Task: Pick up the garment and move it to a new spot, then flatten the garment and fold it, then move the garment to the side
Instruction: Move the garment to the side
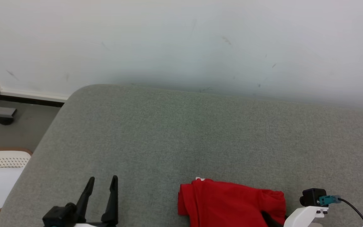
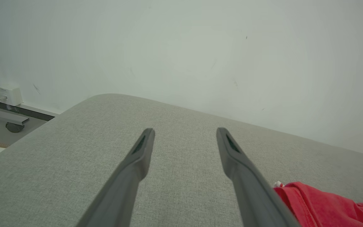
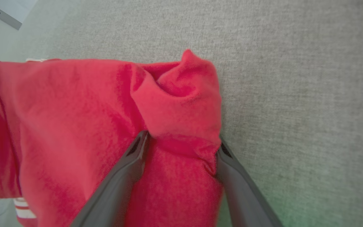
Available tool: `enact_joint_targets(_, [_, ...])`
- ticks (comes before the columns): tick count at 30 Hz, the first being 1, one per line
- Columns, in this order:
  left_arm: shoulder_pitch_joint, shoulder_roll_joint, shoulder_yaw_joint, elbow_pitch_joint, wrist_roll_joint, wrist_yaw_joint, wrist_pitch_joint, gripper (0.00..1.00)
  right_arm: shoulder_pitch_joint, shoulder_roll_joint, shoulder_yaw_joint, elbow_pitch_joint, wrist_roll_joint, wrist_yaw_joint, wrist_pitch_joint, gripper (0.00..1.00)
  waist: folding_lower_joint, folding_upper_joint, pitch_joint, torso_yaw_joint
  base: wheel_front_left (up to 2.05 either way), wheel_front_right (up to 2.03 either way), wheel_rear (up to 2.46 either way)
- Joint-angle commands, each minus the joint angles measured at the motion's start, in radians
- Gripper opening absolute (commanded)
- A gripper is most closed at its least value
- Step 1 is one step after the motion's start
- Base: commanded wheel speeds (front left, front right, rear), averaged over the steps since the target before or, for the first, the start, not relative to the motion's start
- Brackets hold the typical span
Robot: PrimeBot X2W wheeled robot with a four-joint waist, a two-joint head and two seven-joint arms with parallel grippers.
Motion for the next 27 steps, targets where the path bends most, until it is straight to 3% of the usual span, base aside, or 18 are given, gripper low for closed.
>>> enact_joint_targets(1, [-0.008, 0.003, 0.001, 0.002, 0.007, -0.002, -0.001, 1.00, 0.043, 0.018, 0.014, 0.039, 0.010, 0.000, 0.036, 0.88, 0.0001, 0.0000, 0.002, 0.002, 0.00, 0.00, 0.00])
enact_joint_targets(2, [-0.008, 0.003, 0.000, 0.003, 0.006, -0.002, -0.001, 1.00, 0.041, 0.018, 0.011, 0.037, 0.011, 0.000, 0.040, 0.44, 0.0001, 0.0000, 0.002, 0.002, 0.00, 0.00, 0.00])
enact_joint_targets(3, [-0.008, 0.003, 0.000, 0.004, 0.005, -0.002, -0.001, 1.00, 0.040, 0.017, 0.012, 0.033, 0.011, 0.000, 0.043, 0.30, 0.0001, 0.0000, 0.002, 0.001, 0.00, 0.00, 0.00])
enact_joint_targets(4, [-0.008, 0.003, 0.001, 0.004, 0.004, -0.002, -0.001, 1.00, 0.037, 0.015, 0.010, 0.025, 0.008, 0.000, 0.035, 0.00, 0.0001, 0.0000, 0.002, 0.000, 0.00, 0.00, 0.00])
enact_joint_targets(15, [-0.017, 0.003, -0.020, -0.012, -0.014, -0.002, -0.001, 1.00, -0.034, -0.049, 0.004, -0.078, -0.023, 0.000, -0.041, 0.00, 0.0001, 0.0000, 0.001, -0.073, 0.00, 0.00, 0.00])
enact_joint_targets(27, [-0.060, 0.003, -0.106, -0.034, -0.052, 0.013, -0.001, 1.00, -0.104, -0.097, -0.014, -0.140, -0.054, 0.000, -0.072, 0.00, 0.0001, 0.0000, 0.017, -0.254, 0.00, 0.00, 0.00])
